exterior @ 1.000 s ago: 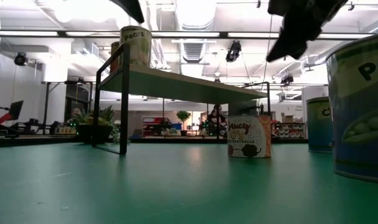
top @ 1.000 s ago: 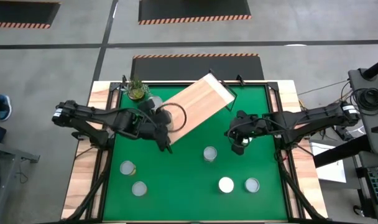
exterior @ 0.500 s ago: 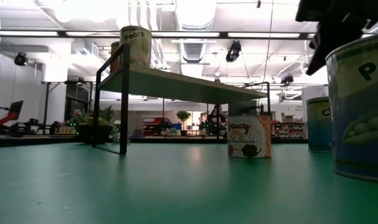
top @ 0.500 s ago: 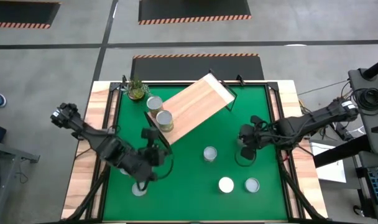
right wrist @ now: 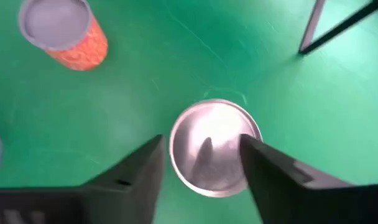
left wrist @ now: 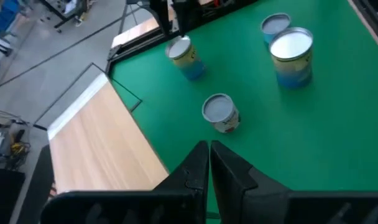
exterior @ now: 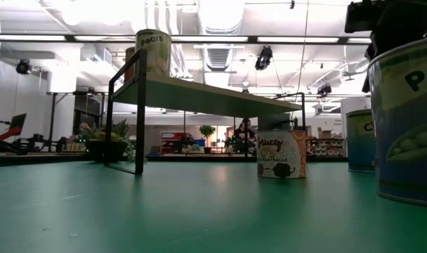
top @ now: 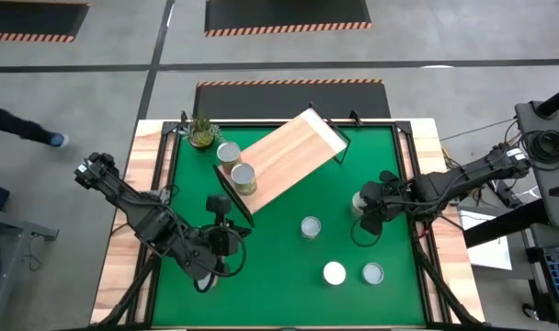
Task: Pick and place cans onto a shelf
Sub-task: Put the blue and yellow can on the shelf
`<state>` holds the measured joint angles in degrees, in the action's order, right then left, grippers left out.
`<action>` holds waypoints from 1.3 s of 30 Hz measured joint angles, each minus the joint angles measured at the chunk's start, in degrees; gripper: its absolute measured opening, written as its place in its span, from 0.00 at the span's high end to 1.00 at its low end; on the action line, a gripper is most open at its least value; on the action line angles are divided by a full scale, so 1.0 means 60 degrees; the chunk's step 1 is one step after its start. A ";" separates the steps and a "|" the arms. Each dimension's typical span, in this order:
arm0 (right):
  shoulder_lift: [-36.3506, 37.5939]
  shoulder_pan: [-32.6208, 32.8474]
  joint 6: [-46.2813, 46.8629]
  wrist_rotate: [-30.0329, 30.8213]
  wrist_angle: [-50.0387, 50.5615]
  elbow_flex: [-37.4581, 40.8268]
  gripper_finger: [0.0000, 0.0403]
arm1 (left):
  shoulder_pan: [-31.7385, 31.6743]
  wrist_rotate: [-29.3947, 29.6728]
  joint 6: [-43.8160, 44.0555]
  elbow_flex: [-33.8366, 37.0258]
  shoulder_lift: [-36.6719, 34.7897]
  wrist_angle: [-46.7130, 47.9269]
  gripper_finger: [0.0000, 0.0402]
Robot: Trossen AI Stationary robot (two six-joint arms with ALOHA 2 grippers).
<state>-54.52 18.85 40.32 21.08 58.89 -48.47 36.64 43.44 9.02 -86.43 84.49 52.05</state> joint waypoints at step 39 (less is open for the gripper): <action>-0.0171 0.0000 -0.0378 0.0466 -0.1290 0.1188 0.30 | -0.0107 0.0060 -0.1398 0.0004 -0.0047 -0.0025 1.00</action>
<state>-55.55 18.85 38.05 23.88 51.15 -41.34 36.00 43.80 0.63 -86.41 84.20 51.90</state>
